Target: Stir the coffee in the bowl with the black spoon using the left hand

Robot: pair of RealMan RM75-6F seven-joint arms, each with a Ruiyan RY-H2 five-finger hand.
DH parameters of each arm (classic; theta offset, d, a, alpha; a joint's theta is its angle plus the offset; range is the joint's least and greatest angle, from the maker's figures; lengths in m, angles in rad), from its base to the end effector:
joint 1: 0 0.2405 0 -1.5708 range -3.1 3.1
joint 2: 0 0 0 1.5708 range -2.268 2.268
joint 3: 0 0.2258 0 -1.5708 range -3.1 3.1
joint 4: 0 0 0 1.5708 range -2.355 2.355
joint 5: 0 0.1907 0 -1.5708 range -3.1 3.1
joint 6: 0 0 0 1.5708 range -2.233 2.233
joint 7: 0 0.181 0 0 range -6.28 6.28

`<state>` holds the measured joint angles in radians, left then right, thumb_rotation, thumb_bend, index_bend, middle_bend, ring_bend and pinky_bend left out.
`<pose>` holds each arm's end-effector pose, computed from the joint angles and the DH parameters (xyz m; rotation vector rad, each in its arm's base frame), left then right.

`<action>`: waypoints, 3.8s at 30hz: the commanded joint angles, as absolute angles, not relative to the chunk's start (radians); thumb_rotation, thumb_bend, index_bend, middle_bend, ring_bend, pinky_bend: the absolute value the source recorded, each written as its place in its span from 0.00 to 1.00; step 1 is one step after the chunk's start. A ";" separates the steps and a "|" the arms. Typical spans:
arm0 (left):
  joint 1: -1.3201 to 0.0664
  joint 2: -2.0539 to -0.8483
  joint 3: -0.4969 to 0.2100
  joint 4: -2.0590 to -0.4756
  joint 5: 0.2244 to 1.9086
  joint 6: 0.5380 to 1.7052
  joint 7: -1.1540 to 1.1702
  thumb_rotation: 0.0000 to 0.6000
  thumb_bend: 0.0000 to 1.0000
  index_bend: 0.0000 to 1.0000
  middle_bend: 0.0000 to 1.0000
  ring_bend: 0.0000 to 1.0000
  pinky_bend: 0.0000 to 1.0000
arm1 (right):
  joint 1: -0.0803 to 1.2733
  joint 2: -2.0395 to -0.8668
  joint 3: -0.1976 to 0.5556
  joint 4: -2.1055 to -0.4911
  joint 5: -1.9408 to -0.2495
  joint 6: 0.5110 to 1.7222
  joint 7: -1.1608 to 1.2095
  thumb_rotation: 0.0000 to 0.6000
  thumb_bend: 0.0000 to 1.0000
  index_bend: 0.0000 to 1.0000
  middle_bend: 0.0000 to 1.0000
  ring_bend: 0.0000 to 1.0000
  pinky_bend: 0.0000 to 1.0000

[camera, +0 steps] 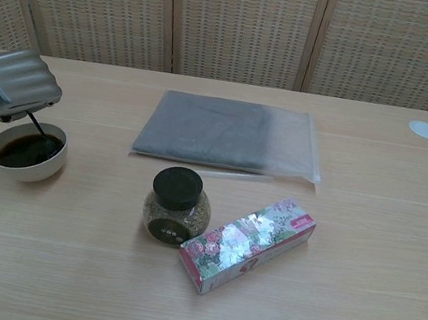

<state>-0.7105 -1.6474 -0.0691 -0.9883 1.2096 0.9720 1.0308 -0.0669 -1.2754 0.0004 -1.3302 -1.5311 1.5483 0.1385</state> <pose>-0.2131 0.3870 0.0029 -1.8748 0.0405 -0.1336 -0.3330 -0.1590 0.1425 1.3055 -0.9783 0.8267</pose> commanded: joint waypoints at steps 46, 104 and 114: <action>-0.672 -1.580 -0.034 -1.080 1.190 1.004 1.042 1.00 0.42 0.72 0.83 0.78 0.71 | -0.071 -1.285 0.001 -1.304 -1.535 1.548 0.166 1.00 0.38 0.37 0.22 0.06 0.13; -0.613 -1.450 -0.062 -1.325 1.127 1.137 1.038 1.00 0.27 0.52 0.81 0.78 0.71 | -0.071 -1.283 0.003 -1.303 -1.548 1.560 0.177 1.00 0.38 0.37 0.23 0.06 0.13; -0.515 -1.360 -0.040 -1.505 1.165 1.265 0.924 1.00 0.27 0.37 0.66 0.66 0.71 | -0.065 -1.279 0.005 -1.308 -1.552 1.560 0.171 1.00 0.38 0.37 0.23 0.06 0.13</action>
<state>-0.5386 -1.3801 -0.0490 -1.4757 1.1478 1.2370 0.9503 -0.0646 -1.2788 0.0048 -1.3081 -1.5523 1.5601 0.1710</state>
